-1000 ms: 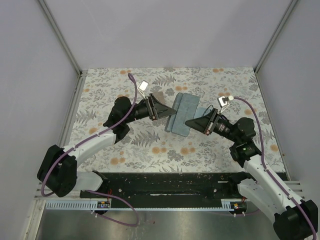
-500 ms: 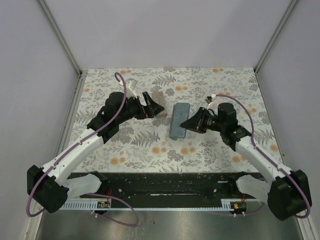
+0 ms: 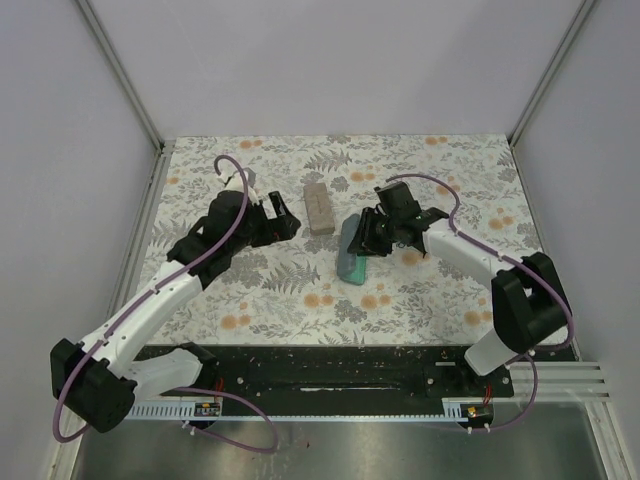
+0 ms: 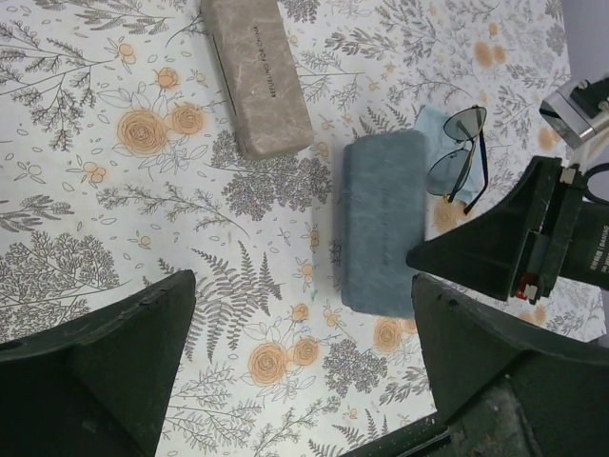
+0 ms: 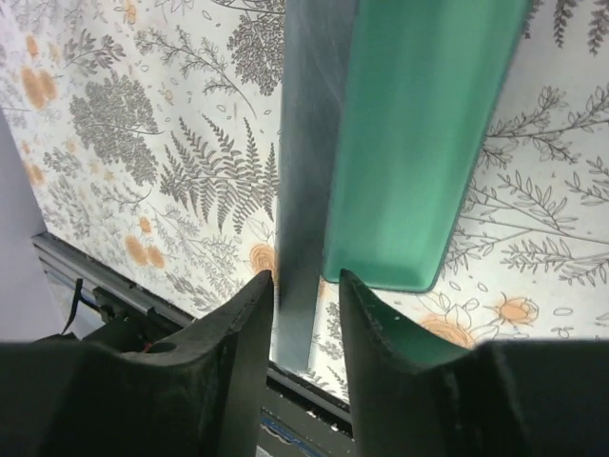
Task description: Organize the sunglasses
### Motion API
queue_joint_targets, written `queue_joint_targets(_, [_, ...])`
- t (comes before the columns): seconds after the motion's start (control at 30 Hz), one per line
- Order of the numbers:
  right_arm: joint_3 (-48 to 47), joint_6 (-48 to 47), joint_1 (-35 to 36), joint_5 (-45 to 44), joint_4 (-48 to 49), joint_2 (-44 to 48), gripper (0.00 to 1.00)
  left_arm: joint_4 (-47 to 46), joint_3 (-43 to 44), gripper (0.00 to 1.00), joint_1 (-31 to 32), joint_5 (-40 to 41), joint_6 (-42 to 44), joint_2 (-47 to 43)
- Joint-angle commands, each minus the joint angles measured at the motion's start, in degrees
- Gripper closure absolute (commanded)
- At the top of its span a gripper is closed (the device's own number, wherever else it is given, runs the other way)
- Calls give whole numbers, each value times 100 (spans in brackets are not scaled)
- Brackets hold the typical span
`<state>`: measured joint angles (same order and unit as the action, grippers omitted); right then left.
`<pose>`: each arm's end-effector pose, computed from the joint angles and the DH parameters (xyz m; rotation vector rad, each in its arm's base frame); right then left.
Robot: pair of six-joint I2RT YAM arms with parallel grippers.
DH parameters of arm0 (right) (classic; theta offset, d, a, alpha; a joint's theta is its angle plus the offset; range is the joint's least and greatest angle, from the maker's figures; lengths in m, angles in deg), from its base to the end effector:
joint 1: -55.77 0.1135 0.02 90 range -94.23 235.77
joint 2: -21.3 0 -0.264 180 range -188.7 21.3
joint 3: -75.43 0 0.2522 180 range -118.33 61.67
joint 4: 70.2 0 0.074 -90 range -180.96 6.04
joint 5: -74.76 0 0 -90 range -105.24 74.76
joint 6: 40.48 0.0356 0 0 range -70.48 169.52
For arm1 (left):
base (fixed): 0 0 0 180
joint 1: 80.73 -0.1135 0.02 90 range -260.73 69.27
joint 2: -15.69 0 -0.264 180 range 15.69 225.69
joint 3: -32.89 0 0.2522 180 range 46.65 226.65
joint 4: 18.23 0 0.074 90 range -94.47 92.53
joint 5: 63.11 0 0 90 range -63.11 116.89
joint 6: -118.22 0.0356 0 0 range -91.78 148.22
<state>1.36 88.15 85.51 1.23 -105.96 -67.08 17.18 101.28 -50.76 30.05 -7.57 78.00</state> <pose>0.2783 0.1706 0.2321 0.0651 2.5976 0.8403 0.2120 -0.1200 0.3203 -0.1435 2.1414 -0.6320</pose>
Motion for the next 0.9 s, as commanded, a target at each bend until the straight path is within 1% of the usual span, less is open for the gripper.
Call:
queue_joint_targets(0.0, [-472,-128,155,-207,-103,-364,46,-143,-128,2,-18,98,90,-148])
queue_joint_targets(0.03, [-481,-84,155,-75,10,-356,36,-204,-172,3,-18,19,90,-166])
queue_joint_targets(0.1, [-472,-49,155,32,152,-207,24,-424,-338,4,-18,-209,90,-236])
queue_joint_targets(0.13, [-481,-49,164,-12,187,-102,20,-547,-426,4,-18,-271,64,-288])
queue_joint_targets(0.17, [-481,-66,155,-90,187,39,19,-643,-514,5,-9,-289,55,-315])
queue_joint_targets(0.27, [-481,-294,-11,-336,-23,469,19,-899,-664,5,-18,-509,107,-403])
queue_joint_targets(0.33, [-464,-470,-265,-608,-373,628,23,-987,-708,5,-18,-544,142,-421])
queue_joint_targets(0.4, [-394,-602,-582,-1064,-690,734,25,-970,-691,4,-27,-527,169,-386])
queue_joint_targets(0.47, [-332,-620,-915,-1600,-972,761,27,-917,-621,4,-18,-553,221,-307])
queue_joint_targets(0.57, [-297,-594,-1189,-2330,-1218,682,31,-917,-550,4,-18,-807,301,-210])
queue_joint_targets(0.67, [-358,-480,-1330,-2587,-1272,454,32,-1083,-611,4,-18,-992,283,-192])
queue_joint_targets(0.7, [-410,-401,-1374,-2596,-1289,357,27,-1136,-620,4,-18,-1036,274,-184])
queue_joint_targets(0.73, [-463,-313,-1418,-2570,-1333,261,1,-1154,-629,4,-18,-1071,274,-192])
queue_joint_targets(0.87, [-403,170,-1698,-2316,-1176,110,1,-1242,-690,2,-18,-1230,292,-280])
